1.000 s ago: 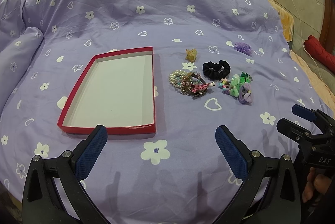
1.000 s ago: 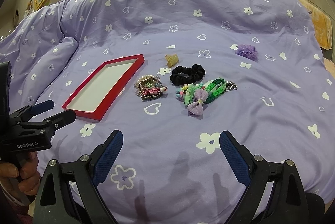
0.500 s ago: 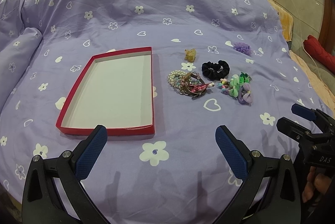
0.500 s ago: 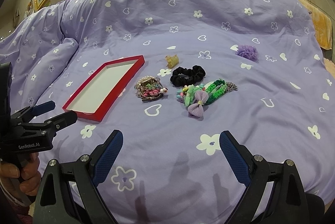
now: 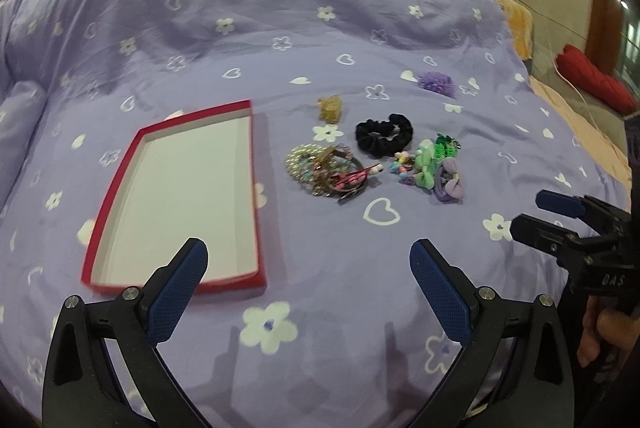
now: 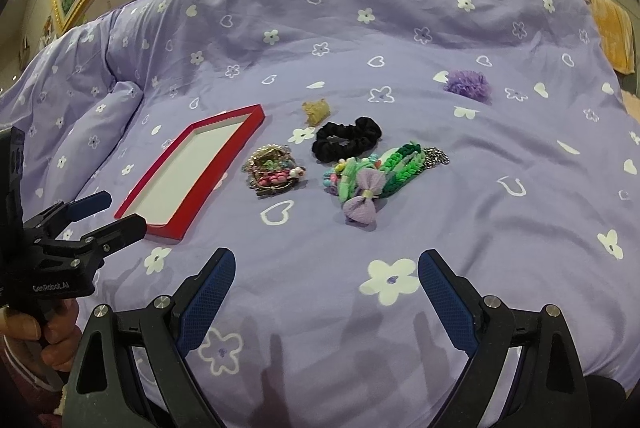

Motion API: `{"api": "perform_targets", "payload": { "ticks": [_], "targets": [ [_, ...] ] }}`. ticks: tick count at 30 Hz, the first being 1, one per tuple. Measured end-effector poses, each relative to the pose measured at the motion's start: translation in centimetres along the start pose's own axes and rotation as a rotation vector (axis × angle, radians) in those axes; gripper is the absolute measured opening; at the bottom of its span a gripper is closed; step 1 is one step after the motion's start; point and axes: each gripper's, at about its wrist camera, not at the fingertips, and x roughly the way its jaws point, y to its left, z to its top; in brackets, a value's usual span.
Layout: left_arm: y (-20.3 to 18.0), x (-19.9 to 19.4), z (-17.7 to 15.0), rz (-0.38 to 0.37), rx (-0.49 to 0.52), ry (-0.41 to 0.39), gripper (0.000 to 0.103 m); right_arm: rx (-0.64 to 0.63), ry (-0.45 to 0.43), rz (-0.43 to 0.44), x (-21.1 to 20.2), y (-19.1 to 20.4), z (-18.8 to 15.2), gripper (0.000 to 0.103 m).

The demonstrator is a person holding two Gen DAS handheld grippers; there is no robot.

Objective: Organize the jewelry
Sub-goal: 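Grasp the pink hair clip with the left tool while the right tool grasps the lilac bow clip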

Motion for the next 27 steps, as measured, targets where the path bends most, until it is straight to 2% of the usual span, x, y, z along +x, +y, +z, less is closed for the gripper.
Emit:
{"api": "perform_targets", "payload": {
  "ticks": [3, 10, 17, 22, 27],
  "targets": [
    [-0.5, 1.2, 0.9, -0.031, 0.041, 0.011, 0.099, 0.022, 0.032, 0.006, 0.7, -1.0, 0.3, 0.084],
    [-0.9, 4.7, 3.0, -0.107, 0.104, 0.054, 0.081, 0.106, 0.111, 0.039, 3.4, -3.0, 1.4, 0.062],
    [-1.9, 8.3, 5.2, -0.197, 0.18, 0.088, 0.073, 0.108, 0.108, 0.045, 6.4, -3.5, 2.7, 0.047],
    [-3.2, 10.7, 5.9, -0.213, 0.257, 0.114, 0.062, 0.135, 0.118, 0.065, 8.4, -4.1, 3.3, 0.032],
    [-4.1, 13.2, 6.0, -0.237, 0.308, 0.168, 0.052, 0.143, 0.129, 0.074, 9.4, -4.6, 3.4, 0.025]
  ]
}}
